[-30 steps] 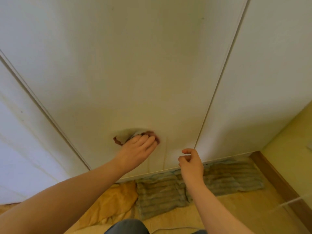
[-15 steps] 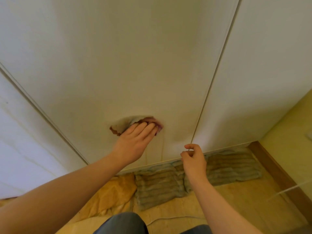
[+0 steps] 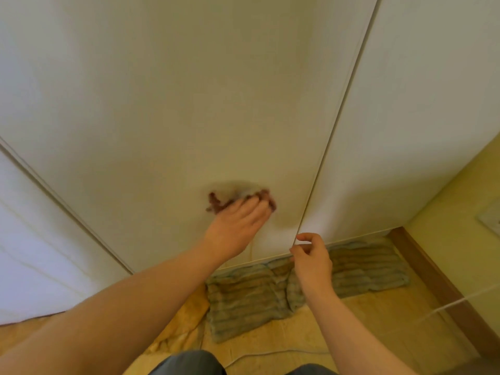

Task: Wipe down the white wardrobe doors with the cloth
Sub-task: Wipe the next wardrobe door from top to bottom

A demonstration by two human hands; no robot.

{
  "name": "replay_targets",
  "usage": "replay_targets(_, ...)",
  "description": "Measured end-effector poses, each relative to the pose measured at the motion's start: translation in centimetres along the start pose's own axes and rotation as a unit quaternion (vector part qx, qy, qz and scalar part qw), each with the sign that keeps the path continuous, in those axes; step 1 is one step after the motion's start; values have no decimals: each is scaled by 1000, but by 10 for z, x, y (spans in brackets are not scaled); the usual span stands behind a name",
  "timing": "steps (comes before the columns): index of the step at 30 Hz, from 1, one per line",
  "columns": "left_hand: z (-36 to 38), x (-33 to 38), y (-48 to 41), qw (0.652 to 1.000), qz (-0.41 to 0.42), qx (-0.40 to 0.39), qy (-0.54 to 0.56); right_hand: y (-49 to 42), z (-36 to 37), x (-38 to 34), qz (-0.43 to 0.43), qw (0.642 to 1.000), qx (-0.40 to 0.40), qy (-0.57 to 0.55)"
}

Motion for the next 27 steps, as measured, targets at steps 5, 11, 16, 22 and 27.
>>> replay_targets(5,46,25,53,980,54,-180,60,0,-5,5,-2,1000,-5,12)
replay_targets(11,4,-8,-7,996,-16,-66,50,0,-14,11,4,1000,7,12)
replay_targets(16,24,13,43,987,92,-101,80,1,-10,17,8,1000,-11,7)
replay_targets(22,26,-6,11,992,13,-118,51,-10,1,30,13,999,24,-18)
replay_targets(27,60,17,57,967,29,-238,88,-9,15,57,48,996,38,-72)
Point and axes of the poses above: each hand's wrist, its own y-axis away from the middle knuckle, its own z-axis out of the palm, x = y × z, the point moved 9 cm from there along -y, towards the middle knuckle, and after that the axes turned 9 degrees about -y, right-handed, at the moved point
